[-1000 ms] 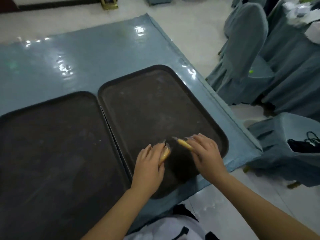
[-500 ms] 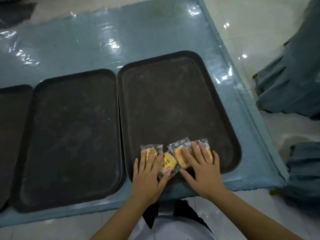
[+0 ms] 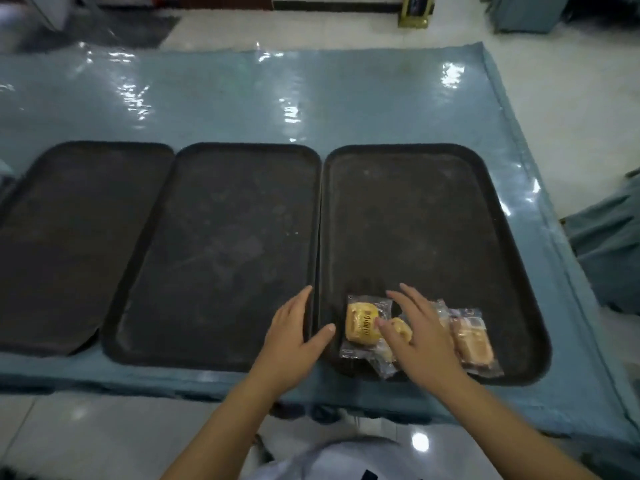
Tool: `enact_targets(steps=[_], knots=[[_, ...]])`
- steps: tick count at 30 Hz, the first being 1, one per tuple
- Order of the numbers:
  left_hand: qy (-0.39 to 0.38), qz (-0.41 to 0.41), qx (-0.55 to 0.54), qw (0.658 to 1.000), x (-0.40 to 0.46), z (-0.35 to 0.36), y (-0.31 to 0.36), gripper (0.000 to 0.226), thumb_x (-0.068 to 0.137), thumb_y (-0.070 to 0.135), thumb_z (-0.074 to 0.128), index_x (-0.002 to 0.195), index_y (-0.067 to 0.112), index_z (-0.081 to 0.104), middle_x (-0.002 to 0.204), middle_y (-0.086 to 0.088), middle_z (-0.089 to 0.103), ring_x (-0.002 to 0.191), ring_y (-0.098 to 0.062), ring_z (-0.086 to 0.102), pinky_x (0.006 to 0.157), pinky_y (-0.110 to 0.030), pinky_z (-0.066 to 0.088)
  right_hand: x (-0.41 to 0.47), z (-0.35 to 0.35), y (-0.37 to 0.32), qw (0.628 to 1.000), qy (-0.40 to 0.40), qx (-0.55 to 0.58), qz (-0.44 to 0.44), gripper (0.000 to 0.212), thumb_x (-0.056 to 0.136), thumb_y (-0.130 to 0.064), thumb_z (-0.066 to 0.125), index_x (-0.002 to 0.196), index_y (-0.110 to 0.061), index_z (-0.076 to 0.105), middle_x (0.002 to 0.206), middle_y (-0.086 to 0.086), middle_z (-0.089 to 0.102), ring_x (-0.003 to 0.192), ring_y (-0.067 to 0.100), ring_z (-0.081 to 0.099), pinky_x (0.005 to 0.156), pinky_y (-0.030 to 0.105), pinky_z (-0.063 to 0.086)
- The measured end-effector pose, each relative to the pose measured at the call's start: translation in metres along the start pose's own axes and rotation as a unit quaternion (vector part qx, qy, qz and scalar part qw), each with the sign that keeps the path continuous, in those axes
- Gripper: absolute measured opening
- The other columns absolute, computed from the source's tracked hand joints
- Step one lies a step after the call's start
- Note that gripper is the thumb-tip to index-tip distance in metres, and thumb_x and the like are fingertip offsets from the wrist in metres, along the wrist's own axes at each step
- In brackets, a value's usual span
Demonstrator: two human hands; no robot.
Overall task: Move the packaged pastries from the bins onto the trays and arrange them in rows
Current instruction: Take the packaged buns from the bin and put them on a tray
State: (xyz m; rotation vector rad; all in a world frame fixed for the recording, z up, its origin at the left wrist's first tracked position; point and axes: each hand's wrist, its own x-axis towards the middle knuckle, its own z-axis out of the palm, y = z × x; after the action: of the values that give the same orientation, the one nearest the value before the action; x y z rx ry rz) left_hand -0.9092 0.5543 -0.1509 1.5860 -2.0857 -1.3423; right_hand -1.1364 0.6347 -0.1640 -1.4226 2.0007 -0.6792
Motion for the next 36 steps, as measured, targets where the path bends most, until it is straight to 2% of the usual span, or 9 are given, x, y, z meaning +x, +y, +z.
enact_targets(steps=[4, 6, 10, 13, 15, 20, 26, 30, 36], knots=[[0.027, -0.005, -0.026, 0.999, -0.033, -0.069, -0.041, 0.076, 0.093, 0.053, 0.058, 0.156, 0.036, 0.018, 0.16, 0.012, 0.023, 0.148, -0.008, 0.018, 0.122, -0.038, 0.022, 0.002, 0.051, -0.076, 0.998, -0.024, 0.008, -0.051, 0.06, 0.092, -0.06, 0.05, 0.142, -0.028, 0.047, 0.153, -0.008, 0.036, 0.142, 0.008, 0.029, 0.116, 0.031, 0.026], [0.052, -0.001, -0.02, 0.998, -0.058, -0.107, -0.072, 0.073, 0.094, 0.053, 0.057, 0.155, 0.037, 0.021, 0.16, 0.013, 0.024, 0.147, -0.007, 0.018, 0.121, -0.037, 0.022, -0.003, 0.083, -0.12, 0.997, -0.036, 0.025, -0.066, 0.058, 0.092, -0.057, 0.052, 0.142, -0.029, 0.046, 0.151, -0.008, 0.04, 0.14, 0.007, 0.032, 0.117, 0.034, 0.028], [0.098, -0.022, -0.066, 0.993, -0.124, -0.19, -0.136, 0.066, 0.095, 0.051, 0.057, 0.152, 0.042, 0.026, 0.153, 0.024, 0.024, 0.142, 0.001, 0.022, 0.117, -0.028, 0.024, -0.013, 0.152, -0.218, 0.989, -0.086, 0.06, -0.107, 0.054, 0.092, -0.052, 0.055, 0.142, -0.035, 0.044, 0.146, -0.018, 0.042, 0.138, 0.002, 0.034, 0.115, 0.034, 0.032], [0.156, -0.046, -0.095, 0.982, -0.171, -0.252, -0.181, 0.063, 0.093, 0.052, 0.059, 0.149, 0.045, 0.032, 0.15, 0.027, 0.028, 0.139, 0.005, 0.028, 0.112, -0.025, 0.03, -0.016, 0.195, -0.291, 0.979, -0.108, 0.084, -0.148, 0.048, 0.092, -0.046, 0.06, 0.138, -0.038, 0.047, 0.14, -0.024, 0.045, 0.132, -0.005, 0.038, 0.112, 0.025, 0.033], [0.2, -0.055, -0.1, 0.973, -0.199, -0.29, -0.206, 0.062, 0.092, 0.052, 0.06, 0.147, 0.046, 0.033, 0.151, 0.027, 0.029, 0.139, 0.005, 0.028, 0.11, -0.022, 0.028, -0.019, 0.217, -0.336, 0.972, -0.124, 0.091, -0.178, 0.046, 0.092, -0.044, 0.061, 0.136, -0.039, 0.049, 0.137, -0.029, 0.046, 0.128, -0.011, 0.039, 0.11, 0.02, 0.033], [0.294, -0.076, -0.102, 0.947, -0.251, -0.378, -0.253, 0.061, 0.092, 0.053, 0.059, 0.147, 0.047, 0.033, 0.153, 0.024, 0.03, 0.139, 0.002, 0.029, 0.112, -0.028, 0.031, -0.02, 0.262, -0.431, 0.95, -0.158, 0.087, -0.254, 0.042, 0.091, -0.043, 0.061, 0.132, -0.043, 0.052, 0.132, -0.036, 0.045, 0.12, -0.026, 0.035, 0.092, -0.003, 0.027], [0.376, -0.092, -0.1, 0.917, -0.276, -0.471, -0.303, 0.06, 0.092, 0.051, 0.06, 0.146, 0.046, 0.035, 0.145, 0.028, 0.032, 0.128, 0.009, 0.029, 0.102, -0.02, 0.028, 0.009, 0.333, -0.53, 0.928, -0.182, 0.111, -0.307, 0.04, 0.091, -0.038, 0.063, 0.129, -0.041, 0.056, 0.13, -0.032, 0.049, 0.12, -0.022, 0.04, 0.093, 0.004, 0.031], [0.395, -0.103, -0.088, 0.909, -0.268, -0.535, -0.344, 0.061, 0.086, 0.058, 0.061, 0.142, 0.05, 0.038, 0.146, 0.028, 0.035, 0.131, 0.007, 0.032, 0.106, -0.024, 0.032, 0.048, 0.388, -0.594, 0.912, -0.18, 0.13, -0.345, 0.039, 0.091, -0.036, 0.063, 0.129, -0.036, 0.058, 0.13, -0.027, 0.053, 0.122, -0.013, 0.045, 0.1, 0.011, 0.035], [0.391, -0.107, -0.064, 0.912, -0.228, -0.651, -0.377, 0.055, 0.091, 0.049, 0.063, 0.142, 0.048, 0.042, 0.146, 0.029, 0.04, 0.134, 0.009, 0.034, 0.109, -0.022, 0.03, 0.115, 0.445, -0.695, 0.893, -0.138, 0.18, -0.39, 0.034, 0.092, -0.026, 0.068, 0.124, -0.03, 0.059, 0.123, -0.022, 0.058, 0.118, -0.011, 0.049, 0.097, 0.004, 0.035]])
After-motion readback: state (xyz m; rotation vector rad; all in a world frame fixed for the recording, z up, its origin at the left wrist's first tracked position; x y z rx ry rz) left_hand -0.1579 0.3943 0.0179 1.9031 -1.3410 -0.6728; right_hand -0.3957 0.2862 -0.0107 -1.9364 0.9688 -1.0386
